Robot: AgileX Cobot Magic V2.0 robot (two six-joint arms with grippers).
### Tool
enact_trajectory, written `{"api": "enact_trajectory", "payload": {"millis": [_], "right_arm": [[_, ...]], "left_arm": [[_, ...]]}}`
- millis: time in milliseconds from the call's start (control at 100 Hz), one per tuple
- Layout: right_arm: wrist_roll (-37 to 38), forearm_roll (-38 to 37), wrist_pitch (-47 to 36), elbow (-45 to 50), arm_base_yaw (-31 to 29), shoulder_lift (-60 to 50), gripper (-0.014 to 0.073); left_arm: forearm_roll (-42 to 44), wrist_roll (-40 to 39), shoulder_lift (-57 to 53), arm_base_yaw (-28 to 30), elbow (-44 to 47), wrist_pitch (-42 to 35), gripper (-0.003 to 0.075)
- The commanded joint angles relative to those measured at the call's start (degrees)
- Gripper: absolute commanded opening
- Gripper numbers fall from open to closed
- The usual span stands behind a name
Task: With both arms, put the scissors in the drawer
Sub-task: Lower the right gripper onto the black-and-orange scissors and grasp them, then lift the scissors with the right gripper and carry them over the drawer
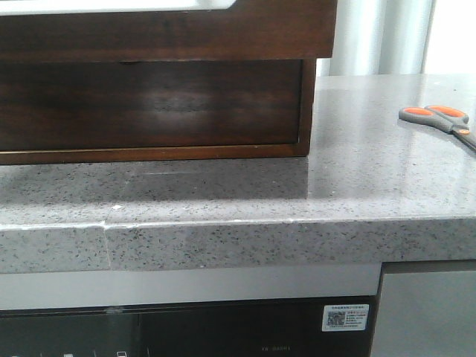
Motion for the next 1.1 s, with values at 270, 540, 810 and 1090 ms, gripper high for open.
{"api": "enact_trajectory", "payload": {"millis": [270,540,810,1090], "right_arm": [[-0.3,0.4,3.3,-11.4,1.1,10.4,0.0334],[-0.3,0.2,3.0,-11.4,1.1,16.0,0.0333],[0.4,-2.4,2.4,-11.4,1.1,18.7,0.0333],[0.4,-3.1,2.5,-11.4,1.1,20.5,0.0333]], "left_arm": [[-1.8,-0.8,0.3,-0.3,-1.8,-2.4,0.0309],[-1.8,-0.8,0.3,-0.3,-1.8,-2.4,0.0309],[-1.8,-0.8,0.3,-0.3,-1.8,-2.4,0.0309],[-1.8,-0.8,0.3,-0.3,-1.8,-2.4,0.0309]]}}
